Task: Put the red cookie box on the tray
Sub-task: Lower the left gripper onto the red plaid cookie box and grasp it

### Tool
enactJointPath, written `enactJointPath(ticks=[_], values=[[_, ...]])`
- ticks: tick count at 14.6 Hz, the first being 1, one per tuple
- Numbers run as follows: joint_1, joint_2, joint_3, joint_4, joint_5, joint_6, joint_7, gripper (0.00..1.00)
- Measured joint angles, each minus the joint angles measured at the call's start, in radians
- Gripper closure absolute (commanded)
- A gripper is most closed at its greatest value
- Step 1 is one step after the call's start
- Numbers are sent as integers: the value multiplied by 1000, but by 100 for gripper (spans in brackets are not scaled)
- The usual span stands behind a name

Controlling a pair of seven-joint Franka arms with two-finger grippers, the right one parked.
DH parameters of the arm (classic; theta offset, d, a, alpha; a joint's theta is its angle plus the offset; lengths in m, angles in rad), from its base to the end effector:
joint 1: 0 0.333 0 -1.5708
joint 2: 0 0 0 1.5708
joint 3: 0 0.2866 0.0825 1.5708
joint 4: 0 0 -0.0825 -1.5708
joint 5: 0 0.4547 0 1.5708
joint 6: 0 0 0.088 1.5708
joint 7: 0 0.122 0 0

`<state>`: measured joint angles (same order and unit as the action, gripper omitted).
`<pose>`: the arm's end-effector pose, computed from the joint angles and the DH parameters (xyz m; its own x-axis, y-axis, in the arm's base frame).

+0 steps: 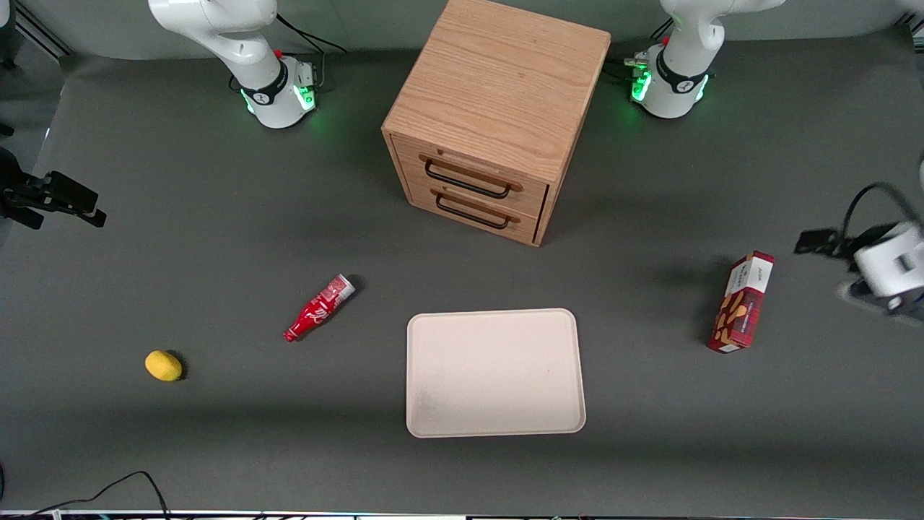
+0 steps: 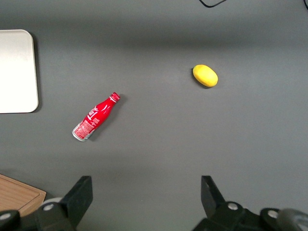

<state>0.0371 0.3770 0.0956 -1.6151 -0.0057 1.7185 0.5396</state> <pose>0.6773 0.0857 0.3183 0.8844 -0.3967 -0.2457 -0.3806 -0.9179 0.1123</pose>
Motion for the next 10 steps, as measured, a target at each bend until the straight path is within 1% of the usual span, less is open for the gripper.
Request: enactJointPath(ticks=[2, 4, 7, 10], values=[[0, 78, 0, -26, -25, 104, 44, 0], [0, 127, 0, -33, -29, 155, 60, 0], [0, 160, 0, -62, -33, 218, 68, 0], [0, 166, -1, -124, -67, 311, 72, 0]])
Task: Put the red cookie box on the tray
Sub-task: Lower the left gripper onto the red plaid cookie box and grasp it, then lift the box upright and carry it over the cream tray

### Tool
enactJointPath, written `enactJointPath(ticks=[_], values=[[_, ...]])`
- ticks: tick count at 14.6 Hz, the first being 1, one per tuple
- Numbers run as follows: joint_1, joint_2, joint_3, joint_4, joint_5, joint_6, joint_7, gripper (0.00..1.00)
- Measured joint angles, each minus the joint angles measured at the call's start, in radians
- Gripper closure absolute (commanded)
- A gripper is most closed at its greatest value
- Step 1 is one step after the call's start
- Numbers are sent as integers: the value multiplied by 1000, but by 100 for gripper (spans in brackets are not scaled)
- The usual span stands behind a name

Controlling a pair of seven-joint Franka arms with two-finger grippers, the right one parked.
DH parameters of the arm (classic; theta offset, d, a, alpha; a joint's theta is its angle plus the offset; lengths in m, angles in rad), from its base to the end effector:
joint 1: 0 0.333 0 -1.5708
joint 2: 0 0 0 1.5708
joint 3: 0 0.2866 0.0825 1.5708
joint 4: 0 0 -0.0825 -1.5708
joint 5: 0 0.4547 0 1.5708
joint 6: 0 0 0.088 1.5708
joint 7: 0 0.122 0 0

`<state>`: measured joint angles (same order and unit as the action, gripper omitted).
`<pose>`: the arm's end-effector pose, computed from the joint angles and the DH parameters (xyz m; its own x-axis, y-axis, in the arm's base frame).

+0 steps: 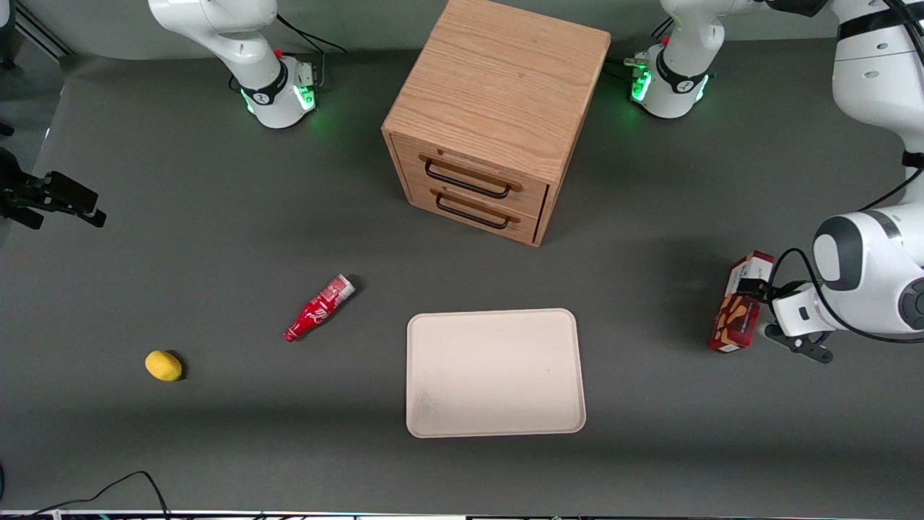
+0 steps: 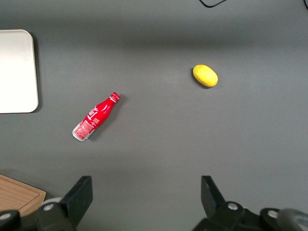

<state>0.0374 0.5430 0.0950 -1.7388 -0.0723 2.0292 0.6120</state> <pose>0.6671 0.0829 0.1628 0.8773 -0.4368 -0.1988 -0.4141 -0.8983 0.1467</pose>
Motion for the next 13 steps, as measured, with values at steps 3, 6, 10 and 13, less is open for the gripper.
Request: enactJointPath(ticks=[3, 6, 10, 13], values=[[-1, 15, -5, -26, -8, 43, 0, 84], [0, 21, -5, -40, -9, 60, 2, 100], [0, 21, -1, -44, -9, 66, 12, 100], [0, 20, 0, -43, -10, 66, 16, 100]])
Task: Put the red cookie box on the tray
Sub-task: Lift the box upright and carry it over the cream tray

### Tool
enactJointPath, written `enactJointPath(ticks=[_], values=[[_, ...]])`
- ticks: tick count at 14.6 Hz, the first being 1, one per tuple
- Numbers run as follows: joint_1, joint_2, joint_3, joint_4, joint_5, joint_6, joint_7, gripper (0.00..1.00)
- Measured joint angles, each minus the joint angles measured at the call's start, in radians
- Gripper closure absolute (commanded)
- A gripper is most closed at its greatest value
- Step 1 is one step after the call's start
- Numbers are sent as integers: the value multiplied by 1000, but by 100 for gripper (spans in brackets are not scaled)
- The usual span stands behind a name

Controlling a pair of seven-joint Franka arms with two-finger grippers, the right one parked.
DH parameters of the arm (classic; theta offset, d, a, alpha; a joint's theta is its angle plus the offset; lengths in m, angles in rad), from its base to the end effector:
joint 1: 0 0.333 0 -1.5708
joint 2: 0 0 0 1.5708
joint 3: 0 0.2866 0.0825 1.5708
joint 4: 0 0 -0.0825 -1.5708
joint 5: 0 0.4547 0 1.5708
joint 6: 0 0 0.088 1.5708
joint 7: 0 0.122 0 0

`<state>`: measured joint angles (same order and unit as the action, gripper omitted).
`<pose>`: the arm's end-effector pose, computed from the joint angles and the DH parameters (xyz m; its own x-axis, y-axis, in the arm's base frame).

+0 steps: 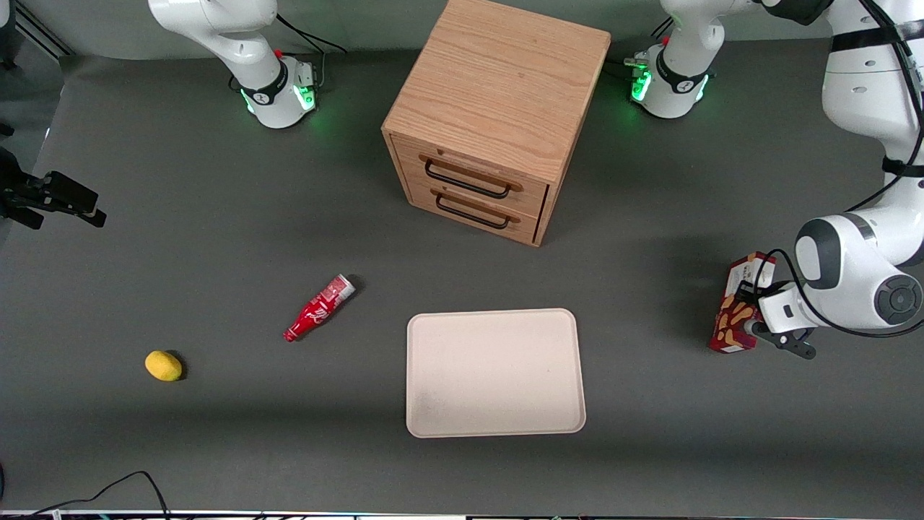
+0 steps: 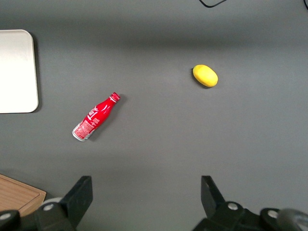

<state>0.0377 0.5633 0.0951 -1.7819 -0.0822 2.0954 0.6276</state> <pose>0.6560 0.0830 0.1338 0.8757 -0.4427 -0.1927 -0.4196 -0.8952 0.1499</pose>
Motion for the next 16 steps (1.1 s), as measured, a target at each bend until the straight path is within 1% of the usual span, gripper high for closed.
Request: enactJointPath(ticks=[2, 3, 8, 11, 13, 14, 16], values=[[0, -3, 0, 19, -1, -15, 4, 100], [0, -6, 0, 49, -2, -56, 5, 100], [0, -43, 1, 344, -5, -391, -26, 100], [-5, -87, -20, 505, -7, -574, -190, 100], [-16, -101, -79, 601, -8, -679, -361, 100], [-27, -103, -119, 639, -8, -706, -470, 100], [-51, -102, -202, 671, -8, -710, -671, 100]])
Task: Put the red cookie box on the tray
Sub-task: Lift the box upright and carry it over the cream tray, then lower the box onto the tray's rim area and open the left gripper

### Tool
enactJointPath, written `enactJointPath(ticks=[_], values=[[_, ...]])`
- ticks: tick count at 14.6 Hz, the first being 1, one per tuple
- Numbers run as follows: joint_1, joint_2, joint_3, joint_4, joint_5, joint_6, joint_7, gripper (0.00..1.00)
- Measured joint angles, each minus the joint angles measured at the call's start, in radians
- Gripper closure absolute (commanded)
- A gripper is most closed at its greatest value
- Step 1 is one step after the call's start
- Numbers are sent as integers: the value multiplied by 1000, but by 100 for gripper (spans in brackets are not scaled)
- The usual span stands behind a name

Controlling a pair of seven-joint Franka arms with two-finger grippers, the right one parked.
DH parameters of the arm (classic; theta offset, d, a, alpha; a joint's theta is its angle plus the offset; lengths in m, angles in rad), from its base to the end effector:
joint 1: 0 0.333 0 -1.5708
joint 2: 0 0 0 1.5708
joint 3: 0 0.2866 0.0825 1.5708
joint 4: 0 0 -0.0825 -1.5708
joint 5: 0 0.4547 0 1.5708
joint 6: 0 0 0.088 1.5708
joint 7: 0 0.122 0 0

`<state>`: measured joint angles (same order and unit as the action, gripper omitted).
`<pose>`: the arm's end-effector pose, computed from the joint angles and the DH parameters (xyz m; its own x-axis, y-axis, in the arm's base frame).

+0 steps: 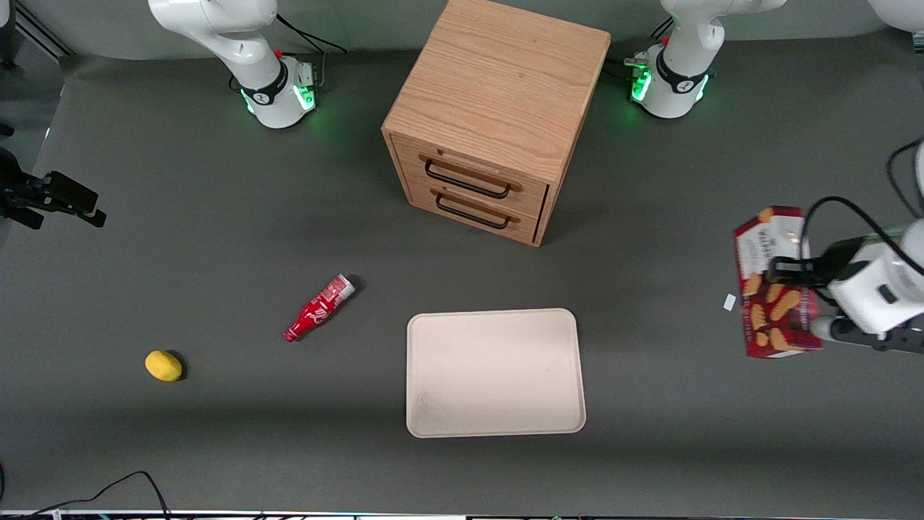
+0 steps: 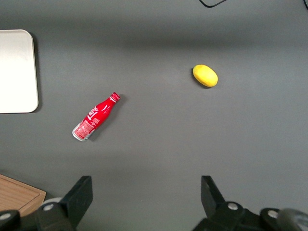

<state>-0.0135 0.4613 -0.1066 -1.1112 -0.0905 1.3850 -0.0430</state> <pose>0.7149 -0.0826 0.5010 0.9780 -0.0897 -0.1882 -0.0659 -0.9894 0.1295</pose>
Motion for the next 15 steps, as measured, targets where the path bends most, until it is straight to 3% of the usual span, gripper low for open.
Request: enactJointPath(ticks=[3, 6, 12, 15], values=[[-50, 20, -99, 2, 2, 63, -240, 100], [-154, 89, -112, -4, 42, 205, -407, 100], [-231, 299, -111, -118, 79, 643, -450, 100], [-231, 377, -111, -125, 127, 728, -443, 100]])
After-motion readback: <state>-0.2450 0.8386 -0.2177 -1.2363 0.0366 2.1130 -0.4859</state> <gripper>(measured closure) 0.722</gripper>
